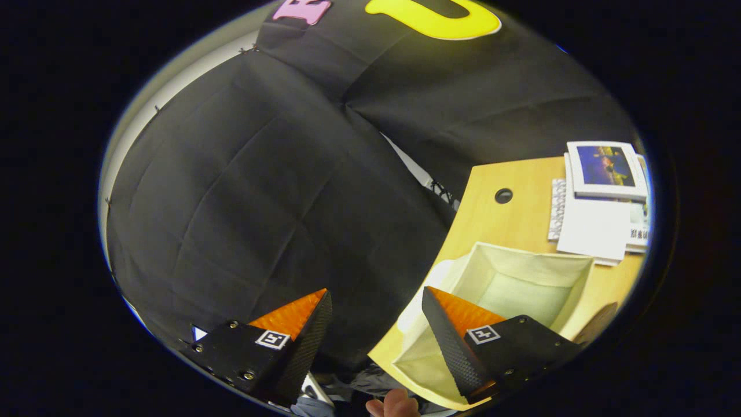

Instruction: Open the storage box then place both shoes into the box .Put the left shoe in first, then the right shoe, with the right side of both shoes facing outward in a uniform manner.

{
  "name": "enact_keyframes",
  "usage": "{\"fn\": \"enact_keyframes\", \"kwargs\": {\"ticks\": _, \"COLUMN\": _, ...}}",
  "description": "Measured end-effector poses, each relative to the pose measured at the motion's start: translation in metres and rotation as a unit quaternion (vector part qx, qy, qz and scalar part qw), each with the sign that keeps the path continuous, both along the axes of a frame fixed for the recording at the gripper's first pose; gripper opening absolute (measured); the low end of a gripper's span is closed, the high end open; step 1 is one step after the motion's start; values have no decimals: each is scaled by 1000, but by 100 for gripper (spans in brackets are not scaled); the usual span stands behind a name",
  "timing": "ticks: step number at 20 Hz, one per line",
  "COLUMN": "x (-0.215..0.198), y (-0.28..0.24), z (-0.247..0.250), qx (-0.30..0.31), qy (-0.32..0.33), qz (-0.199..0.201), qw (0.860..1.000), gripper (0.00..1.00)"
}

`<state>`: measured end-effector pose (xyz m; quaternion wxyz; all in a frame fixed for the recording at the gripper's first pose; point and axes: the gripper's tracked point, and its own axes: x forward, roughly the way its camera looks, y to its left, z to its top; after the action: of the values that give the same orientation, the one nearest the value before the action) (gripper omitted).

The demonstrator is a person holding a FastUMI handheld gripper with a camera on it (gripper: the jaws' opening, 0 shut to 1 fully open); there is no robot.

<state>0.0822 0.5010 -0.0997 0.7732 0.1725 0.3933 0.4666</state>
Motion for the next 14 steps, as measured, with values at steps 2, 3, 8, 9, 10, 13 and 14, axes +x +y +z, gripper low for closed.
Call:
{"fn": "enact_keyframes", "kwargs": {"ticks": 2, "x": 0, "y": -27, "z": 1, "qx": -12, "qy": -35, "qz": -12, "qw": 999, "gripper": 96}}
{"fn": "enact_keyframes", "kwargs": {"ticks": 3, "x": 2, "y": -39, "z": 2, "qx": -14, "qy": -46, "qz": -20, "qw": 999, "gripper": 96}}
{"fn": "enact_keyframes", "kwargs": {"ticks": 8, "x": 5, "y": -111, "z": -8, "qx": -43, "qy": -73, "qz": -70, "qw": 994, "gripper": 96}}
{"fn": "enact_keyframes", "kwargs": {"ticks": 9, "x": 6, "y": -126, "z": -11, "qx": -52, "qy": -79, "qz": -78, "qw": 992, "gripper": 96}}
{"fn": "enact_keyframes", "kwargs": {"ticks": 10, "x": 8, "y": -140, "z": -15, "qx": -59, "qy": -83, "qz": -91, "qw": 991, "gripper": 96}}
{"fn": "enact_keyframes", "kwargs": {"ticks": 13, "x": 14, "y": -179, "z": -23, "qx": -75, "qy": -92, "qz": -126, "qw": 985, "gripper": 95}}
{"fn": "enact_keyframes", "kwargs": {"ticks": 14, "x": 15, "y": -192, "z": -27, "qx": -82, "qy": -94, "qz": -137, "qw": 983, "gripper": 96}}
